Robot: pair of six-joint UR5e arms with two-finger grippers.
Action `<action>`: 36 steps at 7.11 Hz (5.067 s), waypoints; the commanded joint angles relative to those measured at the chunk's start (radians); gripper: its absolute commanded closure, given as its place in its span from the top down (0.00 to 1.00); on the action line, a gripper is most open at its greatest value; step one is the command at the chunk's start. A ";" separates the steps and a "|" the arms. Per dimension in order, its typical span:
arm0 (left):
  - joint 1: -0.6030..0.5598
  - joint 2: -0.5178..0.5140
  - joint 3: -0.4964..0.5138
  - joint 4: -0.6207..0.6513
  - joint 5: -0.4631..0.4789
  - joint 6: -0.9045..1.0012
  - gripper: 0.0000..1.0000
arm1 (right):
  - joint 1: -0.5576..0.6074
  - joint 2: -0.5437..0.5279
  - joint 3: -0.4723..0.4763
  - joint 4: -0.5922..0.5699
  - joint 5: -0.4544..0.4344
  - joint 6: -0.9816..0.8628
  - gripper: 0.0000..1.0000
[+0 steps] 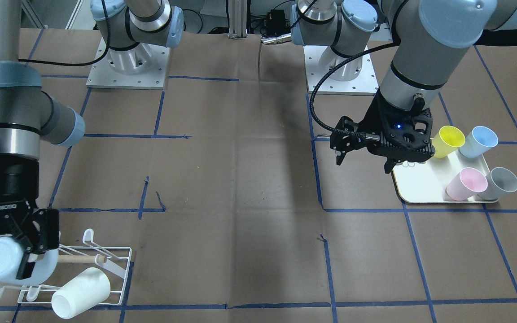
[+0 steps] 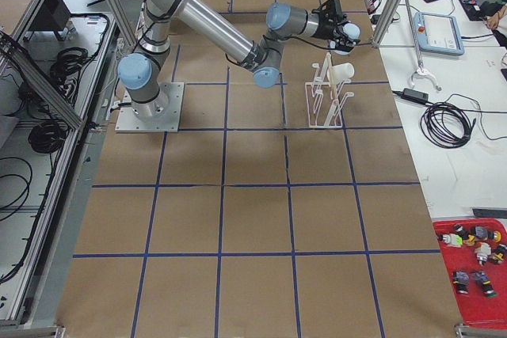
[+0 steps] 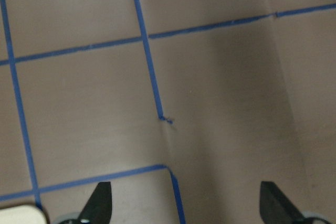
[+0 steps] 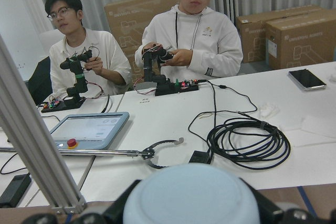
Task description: Transfer IKEA cup to right arm and place on rack
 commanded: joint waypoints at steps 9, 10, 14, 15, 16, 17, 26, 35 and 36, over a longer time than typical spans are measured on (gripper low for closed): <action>-0.013 0.102 -0.034 -0.108 0.035 -0.051 0.99 | -0.163 0.227 -0.064 -0.178 0.144 -0.103 0.13; -0.013 0.101 -0.028 -0.108 0.032 -0.067 0.99 | -0.163 0.239 -0.053 -0.179 0.144 -0.105 0.14; -0.013 0.105 -0.034 -0.097 0.020 -0.080 0.99 | -0.163 0.245 -0.019 -0.213 0.135 -0.096 0.99; -0.013 0.105 -0.034 -0.097 0.020 -0.080 0.99 | -0.163 0.242 -0.021 -0.211 0.129 -0.099 1.00; -0.013 0.107 -0.035 -0.097 0.020 -0.080 0.99 | -0.163 0.240 -0.021 -0.210 0.129 -0.099 1.00; -0.013 0.107 -0.035 -0.097 0.020 -0.081 0.99 | -0.163 0.237 -0.025 -0.210 0.136 -0.092 1.00; -0.013 0.108 -0.034 -0.097 0.016 -0.181 0.99 | -0.044 -0.259 -0.165 1.235 -0.211 -0.093 1.00; -0.013 0.107 -0.035 -0.097 0.013 -0.183 0.99 | 0.200 -0.722 -0.190 2.185 -0.249 -0.066 1.00; -0.013 0.107 -0.037 -0.097 0.013 -0.183 0.99 | 0.202 -0.703 -0.153 2.130 -0.241 -0.078 1.00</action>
